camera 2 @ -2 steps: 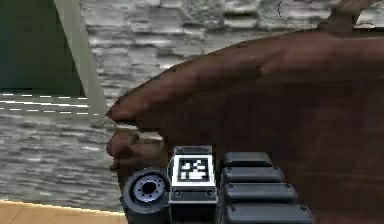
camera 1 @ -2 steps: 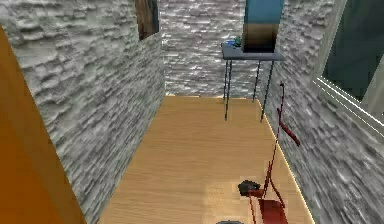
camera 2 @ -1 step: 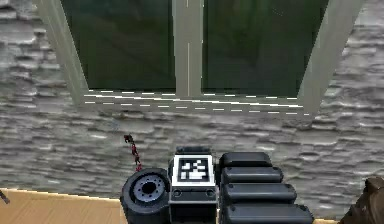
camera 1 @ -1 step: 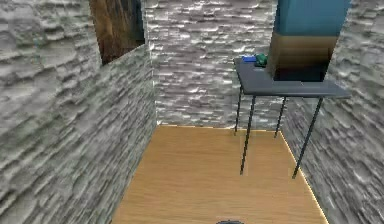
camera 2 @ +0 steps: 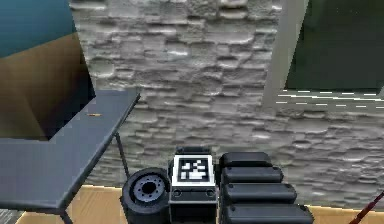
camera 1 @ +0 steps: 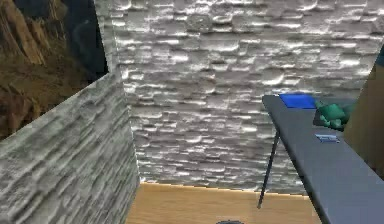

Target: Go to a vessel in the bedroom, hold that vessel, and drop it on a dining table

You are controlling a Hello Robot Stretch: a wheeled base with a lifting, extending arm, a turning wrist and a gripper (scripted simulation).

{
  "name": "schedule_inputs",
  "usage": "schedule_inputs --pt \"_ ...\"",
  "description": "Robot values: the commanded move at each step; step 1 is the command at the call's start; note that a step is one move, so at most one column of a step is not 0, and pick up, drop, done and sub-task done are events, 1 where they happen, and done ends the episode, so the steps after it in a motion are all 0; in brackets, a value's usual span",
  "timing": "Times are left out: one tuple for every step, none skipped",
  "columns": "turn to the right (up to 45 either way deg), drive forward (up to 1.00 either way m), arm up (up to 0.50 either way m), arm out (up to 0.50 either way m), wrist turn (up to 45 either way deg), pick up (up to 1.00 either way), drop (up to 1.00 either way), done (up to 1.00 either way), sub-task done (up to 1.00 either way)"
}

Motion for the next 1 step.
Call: schedule_inputs --pt "3.0 0.0 0.0 0.0 0.0 0.0 0.0 0.0 0.0"
